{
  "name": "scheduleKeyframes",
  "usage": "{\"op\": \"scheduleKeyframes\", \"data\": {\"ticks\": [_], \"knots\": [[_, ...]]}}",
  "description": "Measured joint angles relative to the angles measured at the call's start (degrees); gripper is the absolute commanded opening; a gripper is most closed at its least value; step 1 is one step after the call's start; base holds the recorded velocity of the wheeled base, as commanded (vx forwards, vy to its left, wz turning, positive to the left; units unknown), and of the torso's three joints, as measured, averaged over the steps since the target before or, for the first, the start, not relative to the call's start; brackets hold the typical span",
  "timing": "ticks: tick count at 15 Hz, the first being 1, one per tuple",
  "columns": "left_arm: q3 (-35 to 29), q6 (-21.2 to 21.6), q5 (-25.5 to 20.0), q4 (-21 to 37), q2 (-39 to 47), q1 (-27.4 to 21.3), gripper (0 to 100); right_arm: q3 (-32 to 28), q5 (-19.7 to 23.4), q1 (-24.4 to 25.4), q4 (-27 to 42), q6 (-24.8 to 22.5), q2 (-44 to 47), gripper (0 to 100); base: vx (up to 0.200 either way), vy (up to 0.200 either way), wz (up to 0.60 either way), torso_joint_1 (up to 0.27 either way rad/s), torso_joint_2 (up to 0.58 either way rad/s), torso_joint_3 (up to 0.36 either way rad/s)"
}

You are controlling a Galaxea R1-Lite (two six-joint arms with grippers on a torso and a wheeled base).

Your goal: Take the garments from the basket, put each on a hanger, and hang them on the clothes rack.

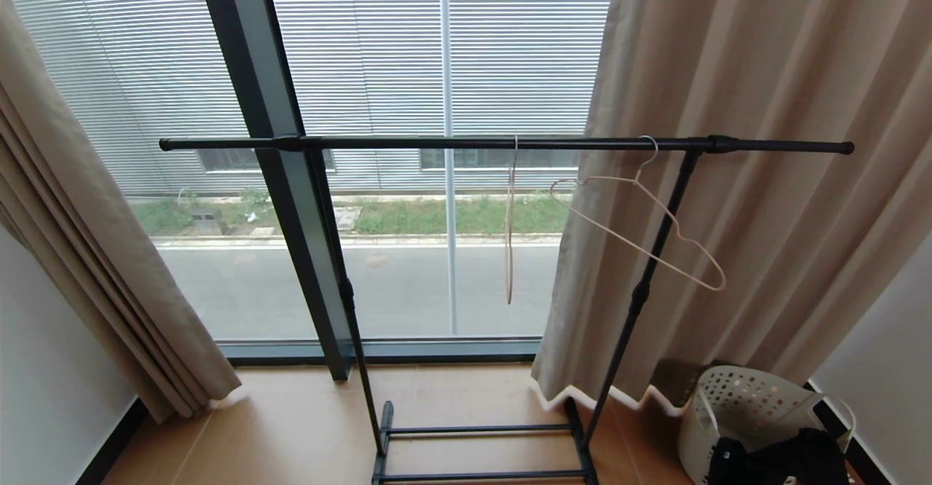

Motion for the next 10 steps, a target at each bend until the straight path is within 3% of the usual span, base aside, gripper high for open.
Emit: {"op": "scheduleKeyframes", "data": {"ticks": [10], "knots": [[0.00,0.00,0.00,0.00,0.00,0.05,100,0.00,0.30,0.00,0.02,-0.46,0.01,100,0.000,0.000,0.00,0.000,0.00,0.000]]}}
